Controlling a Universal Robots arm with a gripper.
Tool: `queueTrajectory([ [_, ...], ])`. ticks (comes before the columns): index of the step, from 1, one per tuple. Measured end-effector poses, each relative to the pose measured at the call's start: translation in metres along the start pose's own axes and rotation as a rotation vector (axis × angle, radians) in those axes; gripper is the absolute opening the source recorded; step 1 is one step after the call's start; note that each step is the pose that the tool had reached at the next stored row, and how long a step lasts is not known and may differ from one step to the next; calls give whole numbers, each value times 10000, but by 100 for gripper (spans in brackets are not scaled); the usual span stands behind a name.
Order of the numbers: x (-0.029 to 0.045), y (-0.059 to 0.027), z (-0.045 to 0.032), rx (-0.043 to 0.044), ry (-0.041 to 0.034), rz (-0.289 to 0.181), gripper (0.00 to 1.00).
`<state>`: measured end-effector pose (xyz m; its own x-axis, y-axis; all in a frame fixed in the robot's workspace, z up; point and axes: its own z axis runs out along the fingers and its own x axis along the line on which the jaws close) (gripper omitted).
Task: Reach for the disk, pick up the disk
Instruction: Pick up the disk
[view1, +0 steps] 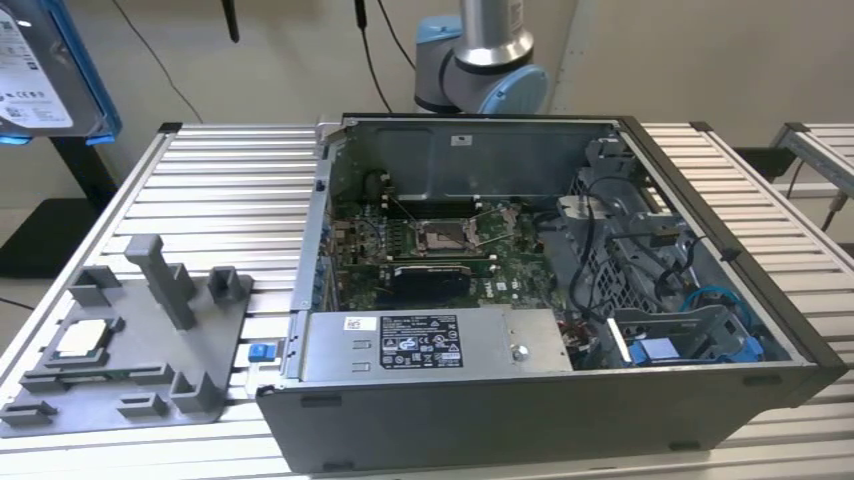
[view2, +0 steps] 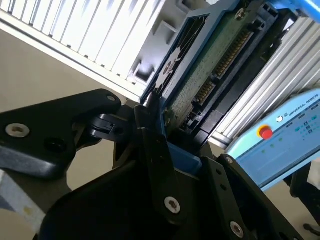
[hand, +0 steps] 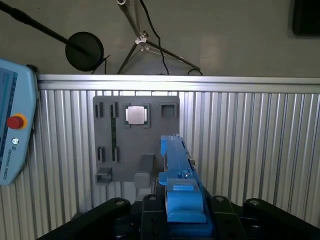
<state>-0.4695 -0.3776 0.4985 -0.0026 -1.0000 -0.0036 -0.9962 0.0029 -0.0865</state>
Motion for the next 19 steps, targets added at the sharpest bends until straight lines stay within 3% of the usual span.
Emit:
queueTrajectory([
  [19, -2, -853, 75, -4, -1, 0, 0],
])
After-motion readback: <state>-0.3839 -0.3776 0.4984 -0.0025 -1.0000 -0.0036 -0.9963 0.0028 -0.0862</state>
